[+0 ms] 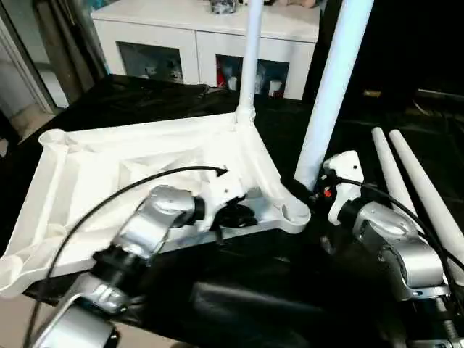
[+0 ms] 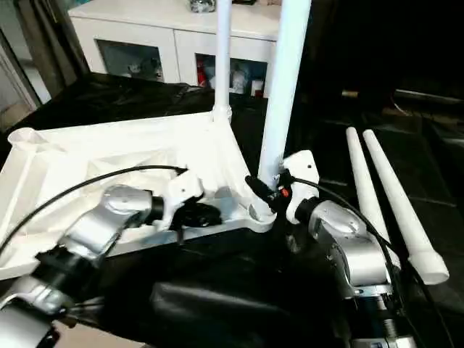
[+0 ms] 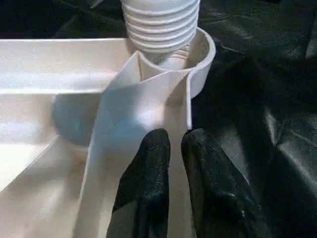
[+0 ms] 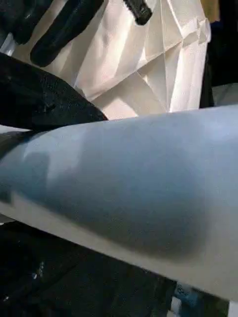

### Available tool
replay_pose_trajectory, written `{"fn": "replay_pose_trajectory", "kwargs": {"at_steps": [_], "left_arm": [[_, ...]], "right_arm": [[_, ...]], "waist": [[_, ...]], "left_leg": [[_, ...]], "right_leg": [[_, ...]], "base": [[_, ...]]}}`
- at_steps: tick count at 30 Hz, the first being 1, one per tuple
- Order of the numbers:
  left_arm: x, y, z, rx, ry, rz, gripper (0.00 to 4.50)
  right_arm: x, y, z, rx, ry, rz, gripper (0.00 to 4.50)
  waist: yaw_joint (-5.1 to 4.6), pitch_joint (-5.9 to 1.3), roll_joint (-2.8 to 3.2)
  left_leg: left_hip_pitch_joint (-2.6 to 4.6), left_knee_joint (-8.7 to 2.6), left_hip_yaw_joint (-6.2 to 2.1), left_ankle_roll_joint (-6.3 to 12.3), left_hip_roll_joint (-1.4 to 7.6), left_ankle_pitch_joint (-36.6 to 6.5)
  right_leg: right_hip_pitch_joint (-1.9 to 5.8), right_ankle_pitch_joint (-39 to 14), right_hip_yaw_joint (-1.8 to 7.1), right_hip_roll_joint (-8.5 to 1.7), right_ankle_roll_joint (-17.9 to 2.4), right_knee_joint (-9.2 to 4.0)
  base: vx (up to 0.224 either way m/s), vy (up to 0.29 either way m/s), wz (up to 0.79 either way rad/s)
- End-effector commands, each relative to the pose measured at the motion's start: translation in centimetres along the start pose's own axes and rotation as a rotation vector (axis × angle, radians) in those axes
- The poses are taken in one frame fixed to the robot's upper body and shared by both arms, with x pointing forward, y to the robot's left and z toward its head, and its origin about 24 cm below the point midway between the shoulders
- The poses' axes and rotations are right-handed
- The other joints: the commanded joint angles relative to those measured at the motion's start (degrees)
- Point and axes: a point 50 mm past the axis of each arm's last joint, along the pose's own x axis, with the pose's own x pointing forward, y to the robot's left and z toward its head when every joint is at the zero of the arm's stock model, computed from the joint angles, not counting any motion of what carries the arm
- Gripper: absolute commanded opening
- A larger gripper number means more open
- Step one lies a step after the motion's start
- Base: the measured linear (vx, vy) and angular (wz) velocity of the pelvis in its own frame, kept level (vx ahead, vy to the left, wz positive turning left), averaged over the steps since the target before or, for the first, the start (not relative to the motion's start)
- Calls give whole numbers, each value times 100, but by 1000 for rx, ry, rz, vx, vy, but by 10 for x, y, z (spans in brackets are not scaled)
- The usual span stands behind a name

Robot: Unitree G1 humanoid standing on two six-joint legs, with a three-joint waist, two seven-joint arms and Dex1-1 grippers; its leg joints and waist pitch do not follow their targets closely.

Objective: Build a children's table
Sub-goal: Insert table leg to table base

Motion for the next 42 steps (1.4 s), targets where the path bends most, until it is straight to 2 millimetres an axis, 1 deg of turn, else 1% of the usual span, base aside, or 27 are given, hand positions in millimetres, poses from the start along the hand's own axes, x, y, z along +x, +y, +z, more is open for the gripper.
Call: {"fn": "replay_pose_trajectory", "kwargs": {"at_steps": [1, 2, 3, 4, 7, 9, 10, 11, 12, 13, 17, 20, 23, 25, 26, 27, 28, 30, 31, 32, 34, 37, 38, 39, 40, 41, 42], "left_arm": [[1, 2, 0, 19, 28, 6, 76], [3, 1, -2, 11, 35, -4, 76], [4, 0, -3, -2, 41, -18, 76], [4, -1, -5, -15, 46, -29, 76], [5, -3, -7, -34, 47, -48, 76], [5, -3, -9, -37, 55, -45, 106], [5, -2, -10, -32, 62, -33, 106], [5, -1, -11, -31, 68, -31, 114], [5, -1, -12, -27, 72, -30, 128], [5, -1, -12, -25, 74, -31, 128], [4, -1, -13, -27, 81, -21, 128], [3, 1, -14, -37, 77, -1, 128], [2, 4, -12, -46, 54, 20, 93], [2, 4, -12, -51, 48, 17, 90], [2, 5, -11, -53, 45, 14, 63], [2, 4, -12, -61, 44, 4, 51], [1, 3, -12, -66, 44, -1, 51], [1, 1, -15, -72, 59, -25, 50], [0, 0, -16, -72, 67, -37, 26], [0, -2, -17, -75, 74, -47, 11], [0, -2, -18, -80, 76, -53, 4], [-7, 0, -19, -87, 64, -47, 2], [-12, 1, -20, -89, 54, -48, 2], [-18, 1, -21, -99, 36, -56, 2], [-23, 1, -22, -114, 21, -61, 1], [-31, 0, -24, -111, 14, -61, 0], [-38, -1, -27, -110, 16, -59, 0]], "right_arm": [[-4, 0, 4, 4, -15, -6, 191], [-5, 0, 3, 3, -13, -9, 191], [-6, 0, 3, 2, -10, -12, 191], [-7, 0, 3, 1, -8, -15, 191], [-8, -1, 3, -1, -5, -22, 191], [-8, -1, 3, -1, -4, -24, 191], [-8, -1, 3, -2, -4, -24, 191], [-8, -1, 3, -2, -3, -24, 191], [-8, -1, 3, -3, -1, -23, 191], [-8, -1, 3, -3, 0, -22, 191], [-8, -1, 3, -3, 4, -21, 191], [-8, 0, 3, -3, 4, -19, 191], [-8, 0, 3, -2, 5, -16, 191], [-8, 0, 3, -3, 8, -14, 191], [-8, 0, 2, -3, 9, -14, 191], [-7, 0, 2, -3, 9, -14, 191], [-7, 0, 2, -3, 9, -14, 191], [-6, 1, 3, -1, 6, -13, 191], [-6, 1, 3, -1, 6, -12, 191], [-6, 1, 3, -1, 5, -12, 191], [-6, 2, 3, 0, 5, -12, 191], [-5, 3, 3, 8, 1, -2, 191], [-5, 4, 3, 17, -2, 13, 191], [-4, 5, 2, 37, -8, 36, 191], [-4, 7, 2, 60, -14, 59, 191], [-4, 9, 1, 63, -10, 89, 191], [-3, 11, 0, 69, -7, 117, 191]], "waist": [[-2, -415, 19], [-11, -411, 36], [-11, -414, 37], [-14, -411, 51], [-21, -410, 67], [-24, -410, 73], [-29, -411, 68], [-32, -415, 75], [-35, -416, 62], [-31, -425, 77], [-25, -427, 55], [-27, -426, 48], [-21, -416, 40], [-19, -413, 45], [-19, -407, 48], [-17, -406, 67], [-23, -404, 59], [-22, -406, 95], [-32, -406, 76], [-34, -410, 84], [-35, -410, 85], [-31, -415, 96], [-37, -411, 78], [-37, -411, 88], [-38, -416, 57], [-60, -410, 3], [-57, -410, 6]], "left_leg": [[173, -474, -328, 10, 630, -1227], [173, -472, -329, 30, 628, -1257], [174, -466, -329, 42, 628, -1252], [175, -468, -325, 64, 630, -1278], [179, -467, -330, 64, 628, -1355], [185, -469, -330, 32, 630, -1408], [183, -478, -335, 15, 636, -1426], [183, -482, -337, 5, 637, -1431], [183, -484, -335, 10, 637, -1414], [181, -481, -337, 14, 640, -1359], [169, -468, -328, 98, 636, -1242], [168, -471, -326, 126, 639, -1227], [169, -474, -326, 103, 637, -1297], [178, -477, -324, 78, 640, -1342], [182, -483, -327, 55, 643, -1391], [183, -483, -332, 36, 643, -1423], [183, -490, -330, 25, 642, -1445], [182, -499, -341, -20, 644, -1482], [176, -506, -342, -29, 643, -1490], [179, -503, -339, -36, 639, -1497], [178, -502, -339, -30, 638, -1477], [174, -503, -343, -24, 646, -1469], [171, -507, -340, -14, 644, -1467], [171, -499, -337, -2, 637, -1468], [161, -498, -341, 29, 644, -1427], [129, -514, -347, 74, 653, -1372], [127, -510, -346, 95, 653, -1336]], "right_leg": [[216, -313, 314, -579, -1501, -423], [220, -358, 313, -583, -1509, -430], [221, -370, 314, -588, -1512, -432], [213, -435, 317, -584, -1506, -444], [204, -741, 315, -587, -1471, -467], [196, -894, 319, -590, -1434, -481], [190, -912, 319, -579, -1411, -479], [187, -891, 318, -575, -1396, -475], [187, -859, 318, -573, -1393, -475], [188, -756, 317, -580, -1410, -462], [197, -591, 315, -594, -1461, -449], [194, -601, 311, -584, -1457, -446], [190, -791, 315, -596, -1433, -469], [177, -875, 318, -592, -1415, -479], [170, -927, 321, -593, -1402, -487], [168, -958, 322, -595, -1395, -487], [169, -982, 322, -592, -1385, -492], [166, -966, 322, -590, -1374, -484], [172, -917, 320, -585, -1377, -481], [169, -873, 321, -587, -1385, -478], [173, -826, 323, -591, -1398, -477], [182, -722, 321, -595, -1440, -465], [181, -725, 319, -589, -1440, -466], [181, -764, 321, -596, -1441, -470], [200, -743, 323, -615, -1464, -455], [211, -734, 312, -604, -1460, -451], [210, -747, 310, -606, -1452, -440]], "base": [[0, 0, 0], [0, 0, 0], [0, 0, 0], [0, 0, 0], [0, 0, 0], [0, 0, 0], [0, 0, 0], [0, 0, 0], [0, 0, 0], [0, 0, 0], [0, 0, 0], [0, 0, 0], [0, 0, 0], [0, 0, 0], [0, 0, 0], [0, 0, 0], [0, 0, 0], [0, 0, 0], [0, 0, 0], [0, 0, 0], [0, 0, 0], [0, 0, 0], [0, 0, 0], [0, 0, 0], [0, 0, 0], [0, 0, 0], [0, 0, 0]]}}
